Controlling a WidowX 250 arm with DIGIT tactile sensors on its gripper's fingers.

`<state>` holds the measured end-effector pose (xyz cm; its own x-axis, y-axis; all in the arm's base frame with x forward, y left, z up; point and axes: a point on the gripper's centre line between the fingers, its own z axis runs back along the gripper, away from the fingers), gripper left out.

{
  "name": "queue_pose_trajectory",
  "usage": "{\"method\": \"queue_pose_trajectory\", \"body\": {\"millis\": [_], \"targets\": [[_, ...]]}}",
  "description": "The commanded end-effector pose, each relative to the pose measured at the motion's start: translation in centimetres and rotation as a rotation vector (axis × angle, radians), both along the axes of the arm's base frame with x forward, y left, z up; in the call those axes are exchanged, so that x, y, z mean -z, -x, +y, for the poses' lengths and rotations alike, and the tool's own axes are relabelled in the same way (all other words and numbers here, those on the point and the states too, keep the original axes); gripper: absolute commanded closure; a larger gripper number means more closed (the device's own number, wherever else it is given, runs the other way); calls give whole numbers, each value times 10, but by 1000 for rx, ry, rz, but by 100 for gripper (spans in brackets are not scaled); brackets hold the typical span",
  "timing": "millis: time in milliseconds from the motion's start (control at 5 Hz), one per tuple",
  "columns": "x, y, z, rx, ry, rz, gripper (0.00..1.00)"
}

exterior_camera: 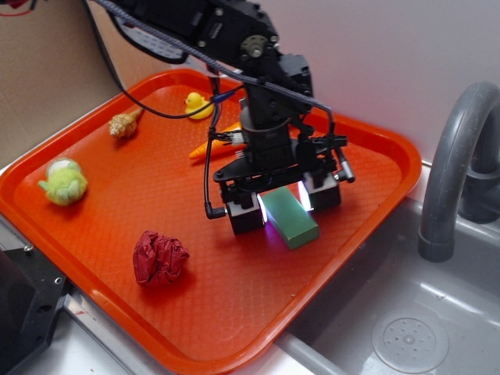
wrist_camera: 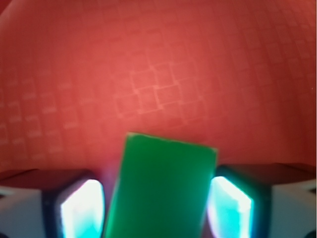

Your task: Grab the green block.

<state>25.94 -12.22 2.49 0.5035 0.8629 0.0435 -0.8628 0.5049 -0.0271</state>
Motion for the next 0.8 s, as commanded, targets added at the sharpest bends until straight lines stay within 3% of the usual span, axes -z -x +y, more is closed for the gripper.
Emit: {"method": "queue_pose_trajectory", "body": {"millis": [0,200,600], "targets": [[-80,-14,18,477,-126,-41,100],[-125,-23,14,719,-216,-25,100],[-187,-21,57,1011,-241,8,100]]}}
